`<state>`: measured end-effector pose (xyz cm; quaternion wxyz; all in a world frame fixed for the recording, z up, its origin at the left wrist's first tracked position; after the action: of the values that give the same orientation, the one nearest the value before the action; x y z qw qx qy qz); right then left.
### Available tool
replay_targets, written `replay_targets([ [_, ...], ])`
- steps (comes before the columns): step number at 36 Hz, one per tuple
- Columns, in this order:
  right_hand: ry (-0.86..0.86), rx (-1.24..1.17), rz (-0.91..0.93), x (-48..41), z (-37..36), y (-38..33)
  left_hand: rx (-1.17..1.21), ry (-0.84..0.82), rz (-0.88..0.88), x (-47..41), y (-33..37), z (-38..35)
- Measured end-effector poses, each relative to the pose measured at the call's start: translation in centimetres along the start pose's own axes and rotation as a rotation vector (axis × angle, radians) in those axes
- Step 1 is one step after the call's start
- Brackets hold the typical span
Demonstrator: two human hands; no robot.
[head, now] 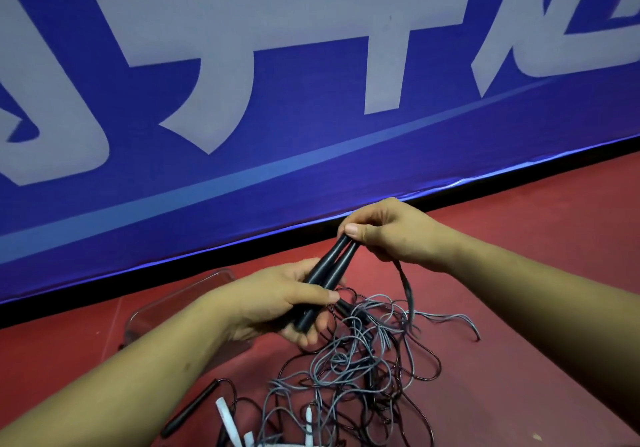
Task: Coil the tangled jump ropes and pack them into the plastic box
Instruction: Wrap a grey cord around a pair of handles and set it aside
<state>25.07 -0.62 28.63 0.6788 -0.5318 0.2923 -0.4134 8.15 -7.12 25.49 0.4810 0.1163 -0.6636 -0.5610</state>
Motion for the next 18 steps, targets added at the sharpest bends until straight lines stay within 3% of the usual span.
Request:
replay_targets([
  [4, 0.038, -0.054, 0.014, 0.03, 0.27, 0.00, 0.096, 0.028, -0.041, -0.50, 0.31, -0.12],
  [13, 0.055, -0.148, 0.013, -0.12, 0.12, -0.08, 0.027, 0.144, -0.087, -0.98, 0.55, -0.19],
  [18, 0.026, -0.184, 0.022, -0.07, 0.03, -0.49, 0.110, 0.136, -0.118, -0.79, 0.85, -0.47],
])
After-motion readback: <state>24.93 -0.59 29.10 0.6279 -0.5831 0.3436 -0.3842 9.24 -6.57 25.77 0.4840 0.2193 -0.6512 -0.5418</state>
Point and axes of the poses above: each hand's wrist, its own x-axis away from the middle knuckle, its own z-axis out of the back of the hand, y = z × x, the point moved 4 cm from there along -x, towards the middle knuckle, and after that the axes turned 7 degrees about -x, right-handed, at the moved point
